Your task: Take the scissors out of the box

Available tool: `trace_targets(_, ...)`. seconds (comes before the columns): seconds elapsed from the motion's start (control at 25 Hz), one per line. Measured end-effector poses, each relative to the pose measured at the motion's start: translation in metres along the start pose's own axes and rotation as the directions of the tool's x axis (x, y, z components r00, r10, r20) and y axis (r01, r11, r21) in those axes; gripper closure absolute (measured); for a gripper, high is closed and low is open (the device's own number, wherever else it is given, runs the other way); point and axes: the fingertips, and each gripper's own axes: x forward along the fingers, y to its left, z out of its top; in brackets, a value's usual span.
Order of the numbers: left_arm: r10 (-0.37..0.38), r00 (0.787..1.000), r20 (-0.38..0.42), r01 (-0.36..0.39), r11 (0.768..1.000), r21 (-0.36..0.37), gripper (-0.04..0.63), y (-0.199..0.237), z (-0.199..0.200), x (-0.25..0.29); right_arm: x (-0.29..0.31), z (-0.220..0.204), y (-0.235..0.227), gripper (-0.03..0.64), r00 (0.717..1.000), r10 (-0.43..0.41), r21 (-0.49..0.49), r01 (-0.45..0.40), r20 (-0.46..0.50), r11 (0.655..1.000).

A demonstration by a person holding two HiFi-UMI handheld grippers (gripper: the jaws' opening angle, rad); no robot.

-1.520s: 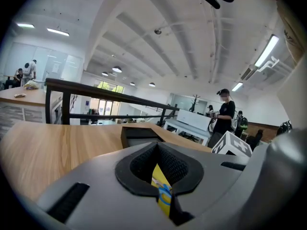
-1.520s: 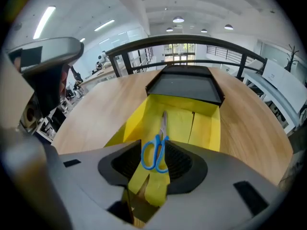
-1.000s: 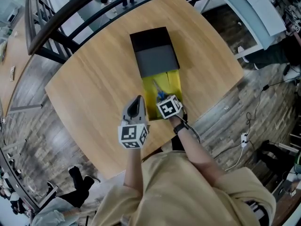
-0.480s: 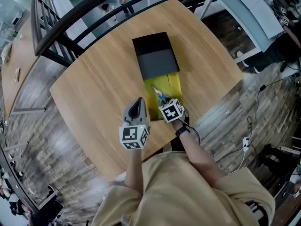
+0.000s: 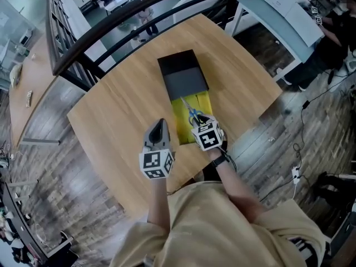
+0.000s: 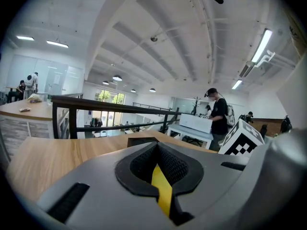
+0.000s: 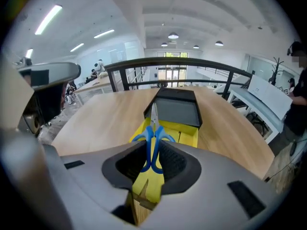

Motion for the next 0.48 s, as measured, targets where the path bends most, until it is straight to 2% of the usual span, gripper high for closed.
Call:
trace_targets(0.16,-0.001,0.999,0.033,0.0,1.0,0.024,0.592,-0.005,0.023,-0.007,-0.035,0.033,-0.006,0.534,0.992,-0.029,0.005,0.028,0.121,1.0)
trace_targets(0.28,-0.003,0.997,0.073,0.0,0.999,0.039,0.592,-0.009,0.049,-0.016,-0.063,0.056,-0.013,0.534,0.976,-0.059,0.021,0.056,0.212,0.998)
trace_targets(0.48,0.004,0.989,0.146,-0.015,0.997,0.076,0.592,-0.016,0.089,-0.03,-0.117,0.096,-0.021,0.534,0.917,-0.096,0.036,0.089,0.387,0.995)
